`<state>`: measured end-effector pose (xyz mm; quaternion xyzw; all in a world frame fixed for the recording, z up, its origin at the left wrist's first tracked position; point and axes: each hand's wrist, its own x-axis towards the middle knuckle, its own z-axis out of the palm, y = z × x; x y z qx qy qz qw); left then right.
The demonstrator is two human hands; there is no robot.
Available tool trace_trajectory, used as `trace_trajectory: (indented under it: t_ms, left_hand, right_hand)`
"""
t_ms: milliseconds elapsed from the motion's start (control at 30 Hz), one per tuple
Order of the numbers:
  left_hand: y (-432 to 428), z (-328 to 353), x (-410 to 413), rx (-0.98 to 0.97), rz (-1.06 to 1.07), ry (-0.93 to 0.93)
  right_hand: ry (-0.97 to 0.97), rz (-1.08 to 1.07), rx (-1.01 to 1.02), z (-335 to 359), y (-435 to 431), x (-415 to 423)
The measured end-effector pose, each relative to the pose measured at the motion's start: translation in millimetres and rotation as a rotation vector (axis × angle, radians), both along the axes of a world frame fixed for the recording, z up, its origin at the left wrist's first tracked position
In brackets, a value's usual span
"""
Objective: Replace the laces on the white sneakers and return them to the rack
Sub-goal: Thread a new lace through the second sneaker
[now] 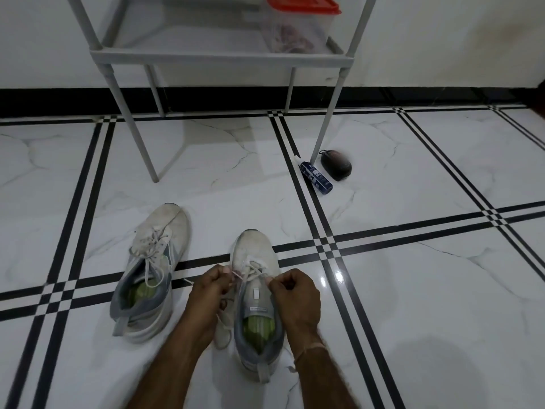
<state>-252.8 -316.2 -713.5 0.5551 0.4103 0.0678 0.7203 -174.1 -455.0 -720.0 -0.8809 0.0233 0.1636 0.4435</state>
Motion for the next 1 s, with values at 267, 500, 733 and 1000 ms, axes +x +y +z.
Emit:
trace_trajectory:
  t_ms: [267,500,733,1000]
  left_hand:
    - [-2,-4,-3,-0.356,0.289,-0.057]
    - [5,-16,-20,0.388,-0.121,0.381]
    - [8,-24,-13,0.363,-0.012,0.433]
    - [0,-20,-17,0.471,-0.056,0.503]
  right_hand:
    - [-0.032,0.017,-0.097,-4,6,4]
    - [-0.038,0.067,0.061,1,1,7]
    - [-0.178,0.752,-0.158,28,49,26]
    - [-0.104,0.729,-0.165,14,47,32]
